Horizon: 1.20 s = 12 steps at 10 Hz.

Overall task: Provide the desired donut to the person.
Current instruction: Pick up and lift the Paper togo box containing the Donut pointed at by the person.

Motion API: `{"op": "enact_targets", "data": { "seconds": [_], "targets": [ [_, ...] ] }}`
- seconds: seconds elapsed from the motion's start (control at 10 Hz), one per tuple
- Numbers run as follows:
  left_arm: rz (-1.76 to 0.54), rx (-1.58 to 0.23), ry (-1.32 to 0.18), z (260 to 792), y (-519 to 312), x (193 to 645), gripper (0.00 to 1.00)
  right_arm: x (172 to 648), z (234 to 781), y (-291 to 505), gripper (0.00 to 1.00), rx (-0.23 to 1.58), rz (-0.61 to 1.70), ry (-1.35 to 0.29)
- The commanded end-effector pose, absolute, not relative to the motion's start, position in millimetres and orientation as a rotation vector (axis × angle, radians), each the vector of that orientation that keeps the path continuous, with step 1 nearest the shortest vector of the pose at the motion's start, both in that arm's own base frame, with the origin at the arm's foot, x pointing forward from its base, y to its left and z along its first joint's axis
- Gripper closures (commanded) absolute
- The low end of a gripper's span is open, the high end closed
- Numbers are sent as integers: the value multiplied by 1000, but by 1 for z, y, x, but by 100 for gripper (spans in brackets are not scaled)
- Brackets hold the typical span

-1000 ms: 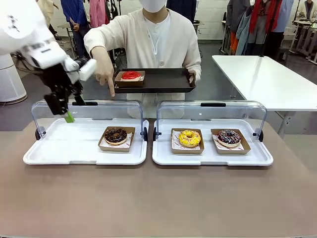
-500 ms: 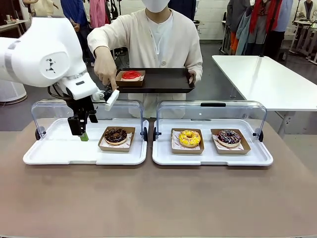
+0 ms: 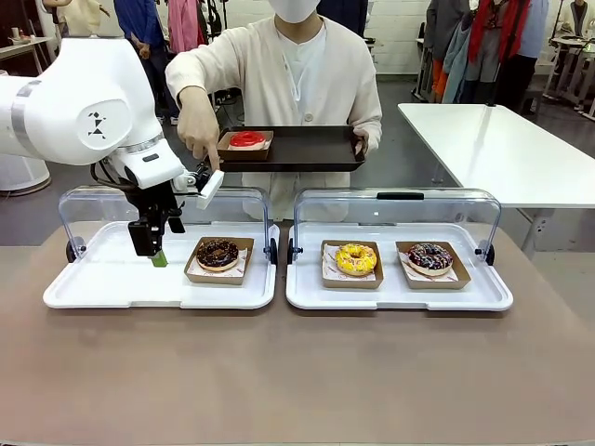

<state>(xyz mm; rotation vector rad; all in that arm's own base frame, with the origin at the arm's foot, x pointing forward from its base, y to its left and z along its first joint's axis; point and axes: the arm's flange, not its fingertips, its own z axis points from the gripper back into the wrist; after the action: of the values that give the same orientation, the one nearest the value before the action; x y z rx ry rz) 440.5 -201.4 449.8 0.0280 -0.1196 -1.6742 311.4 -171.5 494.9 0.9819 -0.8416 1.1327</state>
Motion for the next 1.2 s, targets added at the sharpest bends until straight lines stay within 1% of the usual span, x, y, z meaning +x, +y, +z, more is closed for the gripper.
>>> {"op": "enact_targets", "data": {
  "seconds": [0.0,0.3,0.4,0.5,0.7,0.8,1.0,1.1],
  "targets": [
    [-1668,54,-116,450,-203,441,0,312,495,-172,0,990,1137,-854],
    [-1675,28,-120,450,-202,440,0,312,495,-172,0,990,1137,-854],
    [-1754,-21,-89,440,-201,456,0,312,495,-172,0,990,1137,-854],
    [-1770,-11,-76,424,-202,459,0,312,495,-172,0,990,1137,-854],
    [-1744,2,-65,396,-199,467,0,312,495,-172,0,990,1137,-854],
    [-1769,-26,-51,390,-197,483,0,312,495,-172,0,990,1137,-854],
    [-1760,-15,-67,371,-201,483,0,312,495,-172,0,990,1137,-854],
    [-1770,-25,-54,367,-200,493,0,312,495,-172,0,990,1137,-854]
  ]
}}
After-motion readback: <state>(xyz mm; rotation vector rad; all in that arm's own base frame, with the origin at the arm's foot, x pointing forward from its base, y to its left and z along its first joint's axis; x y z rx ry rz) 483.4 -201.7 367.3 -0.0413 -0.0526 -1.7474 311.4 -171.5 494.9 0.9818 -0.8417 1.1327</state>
